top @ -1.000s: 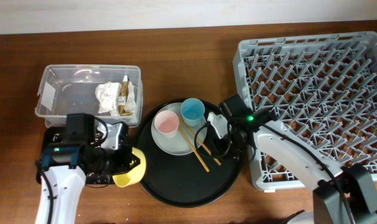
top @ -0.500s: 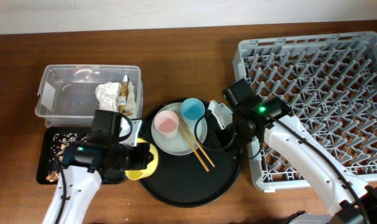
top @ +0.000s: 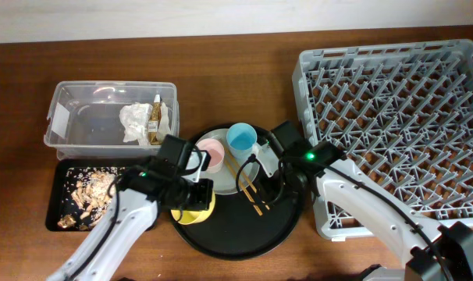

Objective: Sort waste into correct bins and load items into the dishwasher rack

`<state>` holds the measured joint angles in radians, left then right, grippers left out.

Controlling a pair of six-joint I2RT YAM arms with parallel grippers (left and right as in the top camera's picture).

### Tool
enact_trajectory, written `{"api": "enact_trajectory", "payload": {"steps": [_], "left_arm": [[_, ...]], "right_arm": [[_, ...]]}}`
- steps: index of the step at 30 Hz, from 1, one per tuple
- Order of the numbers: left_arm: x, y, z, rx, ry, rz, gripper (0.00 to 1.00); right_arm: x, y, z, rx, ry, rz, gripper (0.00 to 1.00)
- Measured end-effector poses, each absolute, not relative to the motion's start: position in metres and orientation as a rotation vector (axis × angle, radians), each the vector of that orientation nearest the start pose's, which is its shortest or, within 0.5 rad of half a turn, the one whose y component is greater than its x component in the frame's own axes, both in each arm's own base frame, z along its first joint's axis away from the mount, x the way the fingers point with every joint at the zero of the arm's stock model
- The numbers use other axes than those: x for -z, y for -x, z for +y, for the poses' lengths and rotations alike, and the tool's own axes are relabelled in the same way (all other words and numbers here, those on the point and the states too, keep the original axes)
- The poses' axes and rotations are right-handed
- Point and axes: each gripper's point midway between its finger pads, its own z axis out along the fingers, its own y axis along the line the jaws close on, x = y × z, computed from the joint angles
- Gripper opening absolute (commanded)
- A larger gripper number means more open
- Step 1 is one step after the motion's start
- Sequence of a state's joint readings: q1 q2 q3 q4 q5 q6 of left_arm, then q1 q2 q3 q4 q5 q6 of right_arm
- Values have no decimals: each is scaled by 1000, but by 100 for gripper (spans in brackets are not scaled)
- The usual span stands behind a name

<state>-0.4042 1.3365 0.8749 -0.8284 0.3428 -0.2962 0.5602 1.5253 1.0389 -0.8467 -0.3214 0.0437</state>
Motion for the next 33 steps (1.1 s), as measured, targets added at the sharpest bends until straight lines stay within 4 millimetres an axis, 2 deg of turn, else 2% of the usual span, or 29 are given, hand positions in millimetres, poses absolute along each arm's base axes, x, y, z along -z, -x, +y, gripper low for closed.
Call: {"api": "enact_trajectory", "payload": {"steps": [4, 9, 12, 15, 17, 27, 33], "left_arm": [[-75, -223, -164, 607, -247, 2974, 2], [-72, -218, -161, 597, -239, 3004, 8], [-70, -216, -160, 588, -228, 3021, 25], [-70, -216, -160, 587, -221, 3024, 35], [-70, -216, -160, 586, -222, 3024, 36], [-73, -222, -162, 596, -221, 2999, 36], [-107, -249, -171, 602, -233, 2905, 37]], "right_arm": [[-81, -237, 205, -474, 817, 2837, 37], [-74, -237, 201, -441, 813, 2842, 37], [-62, -233, 200, -449, 816, 2853, 37], [-55, -228, 197, -448, 820, 2876, 35], [-55, -228, 198, -454, 819, 2873, 33], [-53, -228, 198, -457, 816, 2868, 31], [-41, -223, 208, -472, 868, 2821, 32]]}}
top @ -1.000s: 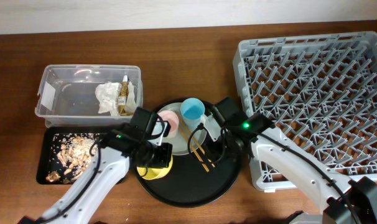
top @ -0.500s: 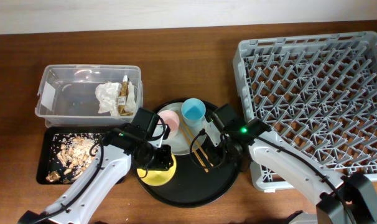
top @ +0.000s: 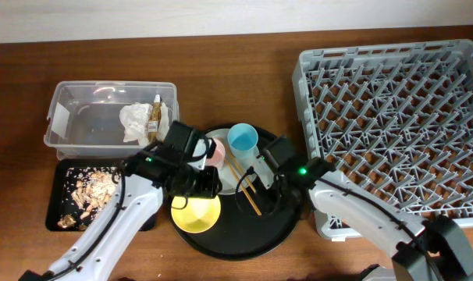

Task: Sort waste into correct bins and load items into the dishwasher rack
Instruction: 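Grasp one wooden chopstick with the right gripper and lift it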

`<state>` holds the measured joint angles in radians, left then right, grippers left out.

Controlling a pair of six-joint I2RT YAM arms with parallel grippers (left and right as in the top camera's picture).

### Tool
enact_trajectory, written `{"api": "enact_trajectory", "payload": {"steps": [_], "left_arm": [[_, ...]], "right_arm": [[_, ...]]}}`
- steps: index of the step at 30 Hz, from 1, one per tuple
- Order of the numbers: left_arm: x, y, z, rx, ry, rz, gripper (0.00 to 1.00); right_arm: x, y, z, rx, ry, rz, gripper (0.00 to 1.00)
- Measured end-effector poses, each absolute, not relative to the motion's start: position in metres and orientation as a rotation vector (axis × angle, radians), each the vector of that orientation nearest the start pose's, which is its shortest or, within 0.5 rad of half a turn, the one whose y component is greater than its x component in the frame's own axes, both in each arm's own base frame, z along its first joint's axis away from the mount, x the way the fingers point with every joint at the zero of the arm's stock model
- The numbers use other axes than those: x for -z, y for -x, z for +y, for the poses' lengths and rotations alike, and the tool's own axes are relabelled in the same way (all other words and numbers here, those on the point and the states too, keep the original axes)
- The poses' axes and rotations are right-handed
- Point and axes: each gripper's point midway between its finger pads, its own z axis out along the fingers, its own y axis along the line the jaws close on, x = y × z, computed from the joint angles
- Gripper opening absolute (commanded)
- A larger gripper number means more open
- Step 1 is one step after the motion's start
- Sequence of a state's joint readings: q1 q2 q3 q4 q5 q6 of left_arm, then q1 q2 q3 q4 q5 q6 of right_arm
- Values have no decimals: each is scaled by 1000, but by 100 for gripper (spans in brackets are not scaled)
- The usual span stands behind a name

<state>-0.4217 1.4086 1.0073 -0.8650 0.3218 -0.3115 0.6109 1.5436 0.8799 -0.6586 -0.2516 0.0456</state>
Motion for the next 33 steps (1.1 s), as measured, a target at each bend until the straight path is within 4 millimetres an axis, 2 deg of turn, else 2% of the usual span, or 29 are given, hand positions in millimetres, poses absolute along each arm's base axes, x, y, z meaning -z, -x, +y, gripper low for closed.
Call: {"api": "enact_trajectory", "payload": {"steps": [5, 10, 13, 22, 24, 28, 33], "left_arm": [[-113, -257, -167, 571, -212, 2888, 37], [-111, -264, -144, 540, -99, 2903, 36], [-111, -268, -136, 530, -54, 2902, 37], [-110, -270, -130, 506, -35, 2901, 36], [-110, -270, -130, 503, -34, 2901, 36], [-110, -270, -130, 500, -34, 2901, 36], [-109, -270, -129, 490, -32, 2902, 36]], "right_arm": [[-38, -221, 215, -482, 896, 2795, 25], [-31, -218, 213, -481, 897, 2793, 25], [-27, -214, 210, -477, 899, 2804, 20], [-27, -217, 211, -471, 891, 2793, 4], [-27, -218, 211, -472, 884, 2794, 4], [-35, -225, 217, -485, 852, 2780, 4], [-56, -238, 226, -499, 841, 2745, 4]]}}
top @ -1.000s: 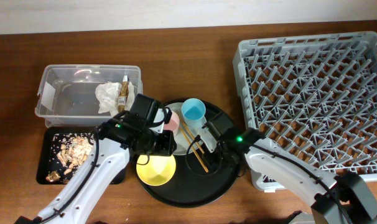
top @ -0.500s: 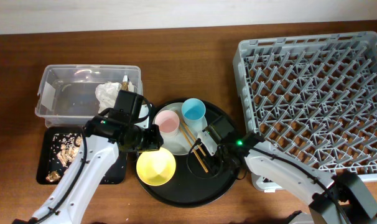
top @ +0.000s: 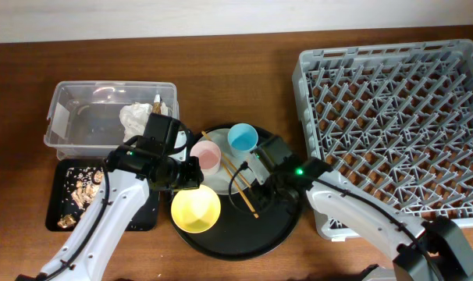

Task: Sort waste into correct bins and load items into the dishwasher rack
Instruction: 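Grasp one wooden chopstick with the right gripper and lift it, then move the chopstick to the dish rack and release it with the right gripper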

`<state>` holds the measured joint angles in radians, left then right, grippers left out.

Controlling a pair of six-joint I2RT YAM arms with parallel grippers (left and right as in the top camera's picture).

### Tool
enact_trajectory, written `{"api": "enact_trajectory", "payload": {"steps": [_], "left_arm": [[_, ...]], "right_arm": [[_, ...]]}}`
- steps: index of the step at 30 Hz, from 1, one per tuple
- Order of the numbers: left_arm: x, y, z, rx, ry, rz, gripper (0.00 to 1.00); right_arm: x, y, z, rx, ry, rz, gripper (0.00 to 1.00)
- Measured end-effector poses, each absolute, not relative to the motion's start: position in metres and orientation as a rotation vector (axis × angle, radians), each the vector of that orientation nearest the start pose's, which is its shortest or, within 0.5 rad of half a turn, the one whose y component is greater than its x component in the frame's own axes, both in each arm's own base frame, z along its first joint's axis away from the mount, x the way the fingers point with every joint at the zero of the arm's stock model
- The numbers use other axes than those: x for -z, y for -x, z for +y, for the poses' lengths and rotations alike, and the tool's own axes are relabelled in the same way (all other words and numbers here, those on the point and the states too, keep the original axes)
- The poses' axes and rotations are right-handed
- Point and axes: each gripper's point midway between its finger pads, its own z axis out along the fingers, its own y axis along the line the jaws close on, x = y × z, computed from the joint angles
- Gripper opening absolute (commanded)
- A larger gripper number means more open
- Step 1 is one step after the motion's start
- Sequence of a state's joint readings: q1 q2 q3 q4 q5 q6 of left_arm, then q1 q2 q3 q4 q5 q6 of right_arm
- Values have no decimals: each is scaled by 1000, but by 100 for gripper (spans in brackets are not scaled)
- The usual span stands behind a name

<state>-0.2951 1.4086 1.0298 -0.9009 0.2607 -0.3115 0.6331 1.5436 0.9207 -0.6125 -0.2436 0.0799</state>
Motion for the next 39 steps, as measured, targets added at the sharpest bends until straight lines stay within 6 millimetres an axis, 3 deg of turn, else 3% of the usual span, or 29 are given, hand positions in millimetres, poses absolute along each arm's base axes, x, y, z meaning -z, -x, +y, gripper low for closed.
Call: {"api": "enact_trajectory", "payload": {"steps": [5, 9, 12, 16, 19, 23, 27, 34, 36, 37, 39], "left_arm": [[-109, -270, -128, 488, -32, 2904, 36], [-108, -266, -127, 483, -28, 2921, 36], [-108, -268, -127, 481, -29, 2912, 37], [-110, -274, -129, 488, -32, 2889, 37], [-110, -274, -129, 490, -29, 2886, 37], [-110, -274, -129, 489, -28, 2886, 37], [-110, -274, -129, 489, -29, 2886, 37], [-110, -274, -129, 489, -28, 2886, 37], [-110, -274, -129, 489, -29, 2886, 37], [-110, -274, -129, 489, -28, 2886, 37], [-110, -274, -129, 489, -29, 2886, 37]], "right_arm": [[-88, -255, 234, -487, 826, 2684, 4], [-125, -271, 218, -389, 736, 2668, 4], [-158, -291, 187, -296, 599, 2649, 4], [-182, -311, 121, -159, 370, 2657, 4], [-177, -315, 79, -80, 255, 2708, 4], [-167, -323, 42, -33, 126, 2750, 4], [-147, -327, 28, -15, 70, 2818, 4], [-128, -329, 26, -3, 69, 2876, 4], [-124, -329, 26, -2, 70, 2889, 31], [-123, -329, 26, -5, 73, 2893, 39], [-121, -329, 27, -11, 74, 2898, 45]]}}
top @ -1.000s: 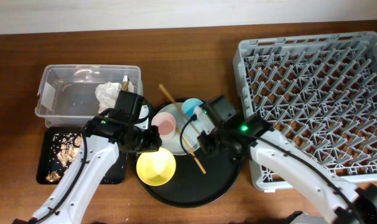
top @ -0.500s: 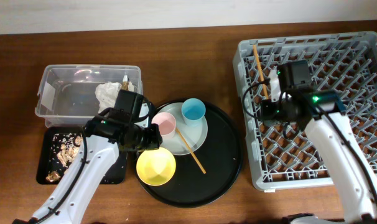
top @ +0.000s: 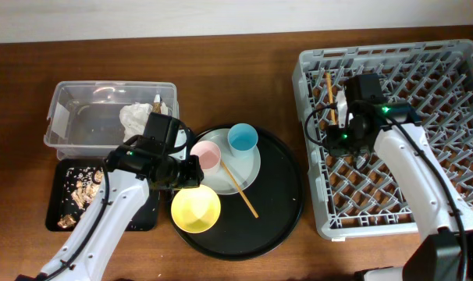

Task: Sort waste into correct bins and load items into the dishwasher rack
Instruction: 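Move the chopstick to the dish rack and release it with the right gripper, then grasp the second wooden chopstick with the right gripper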

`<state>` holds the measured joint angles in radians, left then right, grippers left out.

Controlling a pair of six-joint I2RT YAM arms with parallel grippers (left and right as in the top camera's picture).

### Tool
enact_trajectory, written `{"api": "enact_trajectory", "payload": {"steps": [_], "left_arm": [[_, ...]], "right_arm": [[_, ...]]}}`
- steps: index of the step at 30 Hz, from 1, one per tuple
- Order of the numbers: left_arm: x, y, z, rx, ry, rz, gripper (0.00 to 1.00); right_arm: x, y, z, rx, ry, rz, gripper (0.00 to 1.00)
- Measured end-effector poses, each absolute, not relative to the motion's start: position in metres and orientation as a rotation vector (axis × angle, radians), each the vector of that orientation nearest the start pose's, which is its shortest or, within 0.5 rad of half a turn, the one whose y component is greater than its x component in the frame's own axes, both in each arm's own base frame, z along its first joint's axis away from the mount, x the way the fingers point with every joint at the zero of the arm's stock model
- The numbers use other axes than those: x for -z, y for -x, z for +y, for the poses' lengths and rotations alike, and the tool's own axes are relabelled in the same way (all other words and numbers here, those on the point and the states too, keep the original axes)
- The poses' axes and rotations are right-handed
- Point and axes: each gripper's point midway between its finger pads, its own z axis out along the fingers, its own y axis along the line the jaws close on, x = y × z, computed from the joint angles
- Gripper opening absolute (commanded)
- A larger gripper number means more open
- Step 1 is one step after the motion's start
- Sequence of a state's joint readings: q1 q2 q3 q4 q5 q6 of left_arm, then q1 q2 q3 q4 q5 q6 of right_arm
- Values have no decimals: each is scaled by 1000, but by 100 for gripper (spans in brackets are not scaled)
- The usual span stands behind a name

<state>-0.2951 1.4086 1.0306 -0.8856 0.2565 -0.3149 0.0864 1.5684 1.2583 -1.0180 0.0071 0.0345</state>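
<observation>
On the round black tray (top: 279,211) lies a white plate (top: 248,168) with a pink cup (top: 208,156), a blue cup (top: 242,139) and one wooden chopstick (top: 240,191); a yellow bowl (top: 196,209) stands upright beside them. My left gripper (top: 191,173) hovers just left of the pink cup, above the bowl's rim, open and holding nothing. Over the back left part of the grey dishwasher rack (top: 455,140), my right gripper (top: 339,109) is shut on a second chopstick (top: 328,87), which points toward the rack's far edge.
A clear plastic bin (top: 72,125) with crumpled paper and wrappers stands at the back left. In front of it is a black tray (top: 61,195) with food scraps. Brown table shows all around.
My right gripper was down at the chopsticks on the plate; now it is over the rack's back left corner with one chopstick. One chopstick is left on the plate. The left arm has not moved.
My left gripper first held the yellow bowl tilted at the black tray's left edge. Then the bowl stood upright on the tray, and the gripper was off it beside the pink cup. Meanwhile my right gripper stayed at the two chopsticks, and now holds one over the rack.
</observation>
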Motion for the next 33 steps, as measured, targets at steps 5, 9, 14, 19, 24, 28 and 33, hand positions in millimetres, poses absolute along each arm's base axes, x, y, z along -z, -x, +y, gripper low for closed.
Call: {"api": "enact_trajectory", "payload": {"steps": [5, 9, 14, 19, 24, 28, 33], "left_arm": [[-110, -274, -129, 489, -28, 2886, 37], [-110, -274, -129, 489, -28, 2886, 37], [-110, -274, -129, 489, -29, 2886, 37], [-110, -274, -129, 489, -28, 2886, 37], [-110, -275, -126, 473, -23, 2885, 37], [-110, -282, -111, 452, 54, 2877, 37], [-109, -291, -70, 445, 266, 2862, 37]], "right_arm": [[-121, -325, 40, -122, 83, 2911, 45], [-121, -314, 58, -277, 101, 2943, 42], [-124, -308, 79, -419, 133, 2946, 41], [-132, -284, 132, -669, 322, 2955, 41], [-132, -257, 188, -707, 627, 2920, 41], [-115, -235, 214, -553, 816, 2904, 44], [-76, -214, 228, -392, 938, 2870, 51]]}}
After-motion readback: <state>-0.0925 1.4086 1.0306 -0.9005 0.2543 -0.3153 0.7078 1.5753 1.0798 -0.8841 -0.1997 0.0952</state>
